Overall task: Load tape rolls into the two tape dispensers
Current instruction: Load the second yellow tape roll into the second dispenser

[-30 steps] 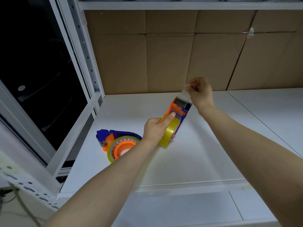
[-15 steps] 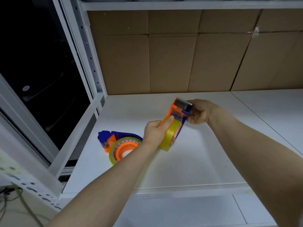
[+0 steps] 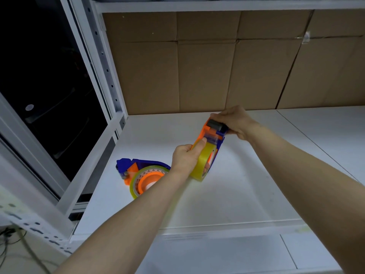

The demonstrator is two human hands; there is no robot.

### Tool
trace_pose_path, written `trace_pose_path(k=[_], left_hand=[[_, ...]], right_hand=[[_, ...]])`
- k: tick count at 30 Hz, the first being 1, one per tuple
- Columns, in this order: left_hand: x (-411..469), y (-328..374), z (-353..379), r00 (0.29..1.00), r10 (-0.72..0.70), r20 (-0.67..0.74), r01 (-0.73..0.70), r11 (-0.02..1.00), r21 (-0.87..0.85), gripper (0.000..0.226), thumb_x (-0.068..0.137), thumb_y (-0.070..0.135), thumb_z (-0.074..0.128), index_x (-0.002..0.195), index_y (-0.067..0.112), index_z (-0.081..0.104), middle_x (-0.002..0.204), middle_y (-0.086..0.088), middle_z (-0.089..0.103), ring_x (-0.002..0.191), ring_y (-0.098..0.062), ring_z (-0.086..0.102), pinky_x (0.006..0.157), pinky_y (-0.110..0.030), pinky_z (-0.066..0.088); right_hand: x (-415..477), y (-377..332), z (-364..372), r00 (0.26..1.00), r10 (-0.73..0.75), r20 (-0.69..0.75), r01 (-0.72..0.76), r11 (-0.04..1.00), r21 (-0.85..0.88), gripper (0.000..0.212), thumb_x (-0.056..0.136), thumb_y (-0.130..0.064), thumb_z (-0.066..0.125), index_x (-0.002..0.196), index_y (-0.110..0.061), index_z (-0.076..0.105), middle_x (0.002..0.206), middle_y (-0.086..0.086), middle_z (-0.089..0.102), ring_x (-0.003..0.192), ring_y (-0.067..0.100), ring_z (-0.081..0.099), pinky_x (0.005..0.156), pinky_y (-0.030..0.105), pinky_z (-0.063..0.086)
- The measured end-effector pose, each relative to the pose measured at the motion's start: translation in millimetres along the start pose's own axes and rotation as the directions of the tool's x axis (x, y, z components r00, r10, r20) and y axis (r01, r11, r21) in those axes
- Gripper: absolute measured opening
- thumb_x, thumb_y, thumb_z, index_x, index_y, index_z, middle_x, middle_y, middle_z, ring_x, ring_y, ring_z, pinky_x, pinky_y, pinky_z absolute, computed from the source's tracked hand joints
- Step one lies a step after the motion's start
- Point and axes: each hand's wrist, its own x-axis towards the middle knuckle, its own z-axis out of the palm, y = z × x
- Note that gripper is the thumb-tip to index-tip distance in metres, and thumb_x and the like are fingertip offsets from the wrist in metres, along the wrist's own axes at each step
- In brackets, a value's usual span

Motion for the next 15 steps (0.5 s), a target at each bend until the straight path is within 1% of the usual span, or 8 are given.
trace_pose_path(k=[2, 4, 7, 8, 10, 12, 14, 15], left_hand=[[2, 0, 0, 1.0, -0.004, -0.007, 0.004, 1.0, 0.01, 0.048, 0.085, 0.046, 0.06, 0.086, -0.002, 0.067, 0.056, -0.01, 0.066, 0.038, -0.014, 0.061, 0.047, -0.022, 0.055], [2, 0, 0, 1.0, -0.014, -0.007, 0.014, 1.0, 0.018, 0.047, 0.086, 0.048, 0.059, 0.085, 0.001, 0.067, 0.058, -0.009, 0.067, 0.039, -0.013, 0.062, 0.048, -0.022, 0.055], [3, 0, 0, 1.0, -0.007, -0.005, 0.007, 0.999, 0.036, 0.045, 0.086, 0.049, 0.058, 0.081, 0.005, 0.066, 0.062, -0.01, 0.068, 0.041, -0.013, 0.062, 0.049, -0.021, 0.055], [3, 0, 1, 1.0, -0.003, -0.007, 0.003, 0.999, 0.04, 0.046, 0.086, 0.049, 0.058, 0.081, 0.004, 0.066, 0.062, -0.011, 0.068, 0.041, -0.013, 0.062, 0.049, -0.021, 0.055], [3, 0, 1, 1.0, 0.0, -0.012, 0.0, 0.999, 0.04, 0.046, 0.086, 0.048, 0.058, 0.082, 0.003, 0.066, 0.061, -0.011, 0.068, 0.039, -0.012, 0.061, 0.048, -0.02, 0.054], [3, 0, 0, 1.0, -0.003, -0.019, 0.003, 0.999, 0.039, 0.046, 0.086, 0.047, 0.058, 0.083, 0.003, 0.067, 0.059, -0.009, 0.067, 0.039, -0.012, 0.062, 0.048, -0.02, 0.055], [5, -2, 0, 1.0, -0.003, -0.025, 0.005, 0.999, 0.044, 0.046, 0.086, 0.048, 0.058, 0.084, 0.002, 0.067, 0.061, -0.009, 0.068, 0.041, -0.012, 0.063, 0.051, -0.022, 0.056], [6, -2, 0, 1.0, -0.001, -0.026, 0.002, 0.999, 0.047, 0.047, 0.086, 0.049, 0.058, 0.085, 0.002, 0.067, 0.064, -0.01, 0.068, 0.043, -0.013, 0.063, 0.054, -0.023, 0.056]], right_hand=[[-1, 1, -4, 0.998, 0.019, 0.054, -0.021, 0.999, 0.027, 0.026, 0.086, -0.029, 0.064, 0.086, -0.003, 0.066, 0.084, 0.009, 0.068, 0.078, 0.018, 0.064, 0.072, 0.033, 0.057], [-4, 5, -6, 0.993, 0.038, 0.109, -0.049, 0.994, 0.099, 0.02, 0.087, -0.027, 0.061, 0.081, -0.009, 0.063, 0.086, 0.008, 0.067, 0.079, 0.015, 0.063, 0.069, 0.028, 0.055], [-7, 10, -6, 0.995, 0.04, 0.089, -0.052, 0.99, 0.133, 0.018, 0.089, -0.027, 0.06, 0.081, -0.011, 0.06, 0.087, 0.008, 0.066, 0.077, 0.013, 0.063, 0.064, 0.025, 0.053], [-6, 10, -6, 0.997, 0.036, 0.072, -0.045, 0.991, 0.126, 0.018, 0.089, -0.027, 0.059, 0.083, -0.01, 0.06, 0.087, 0.008, 0.066, 0.077, 0.014, 0.063, 0.064, 0.025, 0.054], [-4, 7, -5, 0.999, 0.028, 0.042, -0.032, 0.996, 0.081, 0.019, 0.09, -0.028, 0.057, 0.091, -0.008, 0.058, 0.09, 0.009, 0.066, 0.082, 0.018, 0.064, 0.071, 0.031, 0.057], [-3, 5, 1, 1.0, 0.009, 0.015, -0.008, 1.0, -0.029, 0.025, 0.089, -0.035, 0.056, 0.088, -0.01, 0.057, 0.09, 0.009, 0.066, 0.085, 0.022, 0.064, 0.079, 0.035, 0.056], [-4, 2, 7, 1.0, 0.006, -0.004, -0.007, 0.995, -0.101, 0.029, 0.089, -0.038, 0.057, 0.083, -0.01, 0.057, 0.09, 0.009, 0.066, 0.083, 0.023, 0.063, 0.077, 0.034, 0.054], [-4, 1, 8, 1.0, 0.016, -0.011, -0.017, 0.995, -0.096, 0.028, 0.089, -0.037, 0.057, 0.086, -0.009, 0.057, 0.091, 0.009, 0.065, 0.084, 0.022, 0.062, 0.074, 0.032, 0.054]])
